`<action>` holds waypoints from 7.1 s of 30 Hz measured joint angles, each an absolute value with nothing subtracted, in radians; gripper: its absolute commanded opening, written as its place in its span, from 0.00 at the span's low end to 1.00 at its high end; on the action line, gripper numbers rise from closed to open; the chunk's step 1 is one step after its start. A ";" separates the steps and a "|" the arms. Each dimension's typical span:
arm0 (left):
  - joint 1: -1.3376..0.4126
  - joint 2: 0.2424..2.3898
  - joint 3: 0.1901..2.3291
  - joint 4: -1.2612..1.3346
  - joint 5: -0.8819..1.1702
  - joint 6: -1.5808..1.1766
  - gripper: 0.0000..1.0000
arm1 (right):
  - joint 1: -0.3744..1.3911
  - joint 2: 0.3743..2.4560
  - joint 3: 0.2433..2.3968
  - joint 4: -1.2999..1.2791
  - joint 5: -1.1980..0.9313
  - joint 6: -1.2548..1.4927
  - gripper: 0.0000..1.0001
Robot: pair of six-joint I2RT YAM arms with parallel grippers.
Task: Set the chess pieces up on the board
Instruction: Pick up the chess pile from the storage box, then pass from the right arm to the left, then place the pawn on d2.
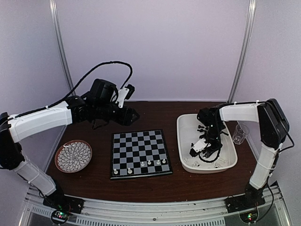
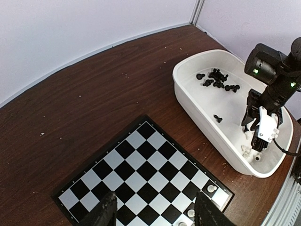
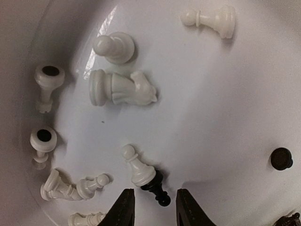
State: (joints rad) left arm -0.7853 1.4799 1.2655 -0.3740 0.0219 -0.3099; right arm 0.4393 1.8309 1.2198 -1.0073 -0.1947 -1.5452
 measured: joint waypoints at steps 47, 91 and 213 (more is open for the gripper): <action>-0.929 2.101 1.649 0.021 0.564 -0.569 0.53 | 0.285 1.610 1.369 -1.103 -0.735 -0.886 0.10; -0.929 2.323 1.974 -0.084 0.770 -0.672 0.10 | 0.315 1.591 1.368 -1.087 -0.736 -0.882 0.09; -0.971 1.975 1.444 -0.910 0.041 -0.112 0.35 | 0.290 1.601 1.090 -0.743 -0.274 -0.625 0.35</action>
State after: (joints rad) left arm -0.9707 1.9747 1.4437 -0.9100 0.0410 -0.1120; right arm 0.2901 1.6012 1.0897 -0.7429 -0.2741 -0.6247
